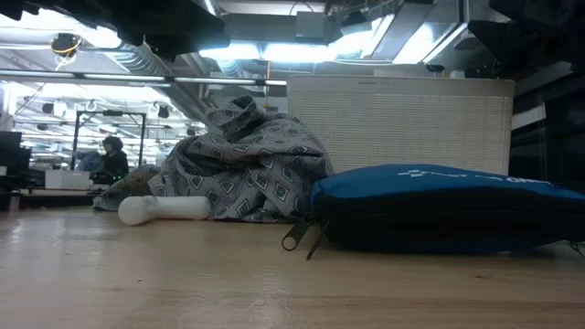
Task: Pick & Place Medicine items
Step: Put the blue pill bottle into the red bin
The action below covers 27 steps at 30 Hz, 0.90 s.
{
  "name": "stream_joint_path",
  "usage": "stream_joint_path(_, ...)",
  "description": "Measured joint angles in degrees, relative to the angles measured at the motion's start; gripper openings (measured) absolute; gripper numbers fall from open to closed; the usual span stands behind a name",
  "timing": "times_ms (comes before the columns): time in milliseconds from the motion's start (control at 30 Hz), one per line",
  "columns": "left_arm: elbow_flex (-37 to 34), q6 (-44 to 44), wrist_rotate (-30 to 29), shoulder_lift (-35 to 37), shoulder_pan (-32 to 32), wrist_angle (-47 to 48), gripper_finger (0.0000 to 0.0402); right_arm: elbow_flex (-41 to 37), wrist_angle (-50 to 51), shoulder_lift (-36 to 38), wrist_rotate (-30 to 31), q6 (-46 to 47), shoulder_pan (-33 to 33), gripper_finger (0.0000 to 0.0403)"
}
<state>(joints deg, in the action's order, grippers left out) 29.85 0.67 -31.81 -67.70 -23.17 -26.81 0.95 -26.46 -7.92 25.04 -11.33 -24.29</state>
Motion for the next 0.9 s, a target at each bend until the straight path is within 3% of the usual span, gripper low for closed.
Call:
stream_joint_path(233,0.0,-0.93,0.07,-0.02,0.25,0.0,0.0173,0.0,0.81,0.0,-0.49,0.27,-0.02,0.0249)
stream_joint_path(400,0.0,-1.33,3.79,-0.02,2.54,0.02,0.0173,0.0,0.86,0.0,-0.46,0.16,0.0,0.0249)
stream_joint_path(667,0.0,-1.07,4.83,-0.53,5.07,2.87,0.0173,0.0,0.66,0.02,3.43,0.28,0.02,0.0249)
stream_joint_path(900,-0.02,-0.71,5.25,-7.27,6.99,-3.51,0.0173,0.15,0.26,-2.03,3.72,2.12,0.15,0.0249)
